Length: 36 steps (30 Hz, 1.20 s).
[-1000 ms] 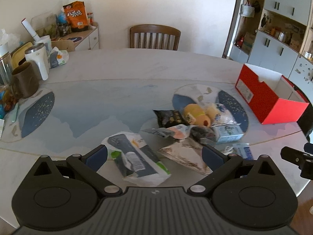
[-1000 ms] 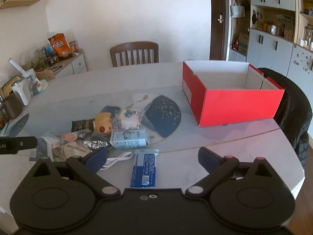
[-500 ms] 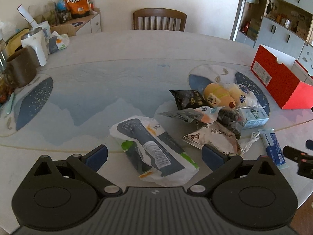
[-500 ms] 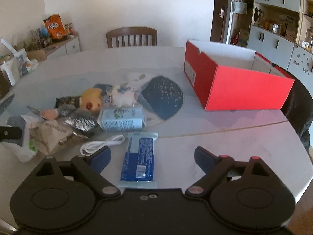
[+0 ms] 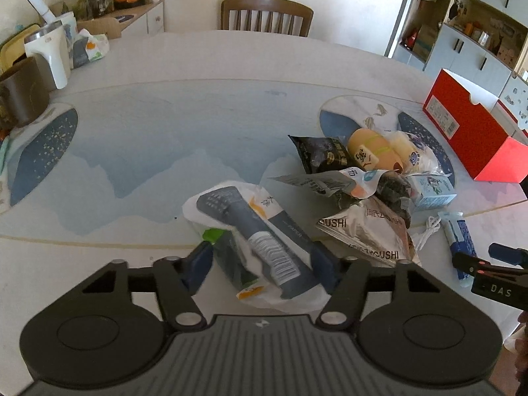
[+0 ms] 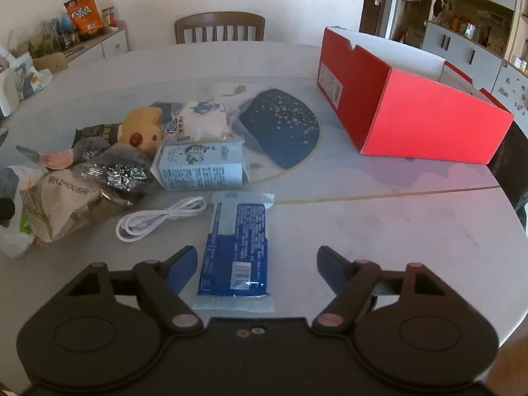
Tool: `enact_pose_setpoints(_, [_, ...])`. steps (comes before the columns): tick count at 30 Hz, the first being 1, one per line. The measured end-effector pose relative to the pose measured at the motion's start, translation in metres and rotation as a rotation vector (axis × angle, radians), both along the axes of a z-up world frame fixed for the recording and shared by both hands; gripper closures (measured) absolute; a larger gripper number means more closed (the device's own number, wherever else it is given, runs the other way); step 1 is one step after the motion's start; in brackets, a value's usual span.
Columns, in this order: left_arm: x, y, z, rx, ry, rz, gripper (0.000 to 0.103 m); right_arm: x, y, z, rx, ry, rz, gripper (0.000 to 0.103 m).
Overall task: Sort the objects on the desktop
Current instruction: 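Lower the left gripper to the white-green bag while the right gripper approaches the blue bar, then close the left gripper on the white-green bag while the right gripper grasps the blue bar, then carry the white-green bag and blue bar with both grippers into the red box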
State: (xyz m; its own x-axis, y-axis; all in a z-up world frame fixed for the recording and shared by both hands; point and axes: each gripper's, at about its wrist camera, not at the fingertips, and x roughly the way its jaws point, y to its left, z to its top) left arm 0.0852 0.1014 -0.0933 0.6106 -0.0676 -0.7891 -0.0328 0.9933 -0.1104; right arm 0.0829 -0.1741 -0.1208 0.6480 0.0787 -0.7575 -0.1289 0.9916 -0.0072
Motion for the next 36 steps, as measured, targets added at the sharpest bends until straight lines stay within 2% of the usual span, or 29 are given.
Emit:
enact_pose_setpoints(4, [0.002,0.004,0.001,-0.019,0.002,-0.007,0.06,0.003,0.002,-0.002,-0.009,0.013,-0.005,0.032])
enact_pose_setpoints(5, [0.002,0.006,0.001,-0.021,0.002,-0.008,0.064,0.003,0.002,-0.003,-0.01,0.018,-0.008,0.037])
enact_pose_setpoints(10, [0.004,0.012,0.001,-0.045,-0.003,-0.012,0.077,0.005,0.005,-0.003,-0.012,0.015,-0.013,0.044])
enact_pose_setpoints(13, [0.004,0.013,0.003,-0.045,-0.011,-0.025,0.082,0.006,0.006,-0.002,-0.008,0.016,-0.014,0.054])
enact_pose_setpoints(14, [0.005,0.014,0.003,-0.05,-0.011,-0.029,0.084,0.007,0.007,-0.001,-0.006,0.017,-0.013,0.061])
enact_pose_setpoints(21, [0.006,0.025,0.006,-0.083,-0.022,-0.048,0.089,0.007,0.01,0.0,-0.023,0.02,-0.034,0.066])
enact_pose_setpoints(27, [0.005,0.033,0.011,-0.133,-0.033,-0.081,0.09,0.004,0.006,0.003,-0.021,0.022,-0.088,0.067])
enact_pose_setpoints(36, [0.0,0.04,0.041,-0.175,-0.129,-0.177,0.09,-0.006,0.001,0.027,-0.004,0.001,-0.136,0.067])
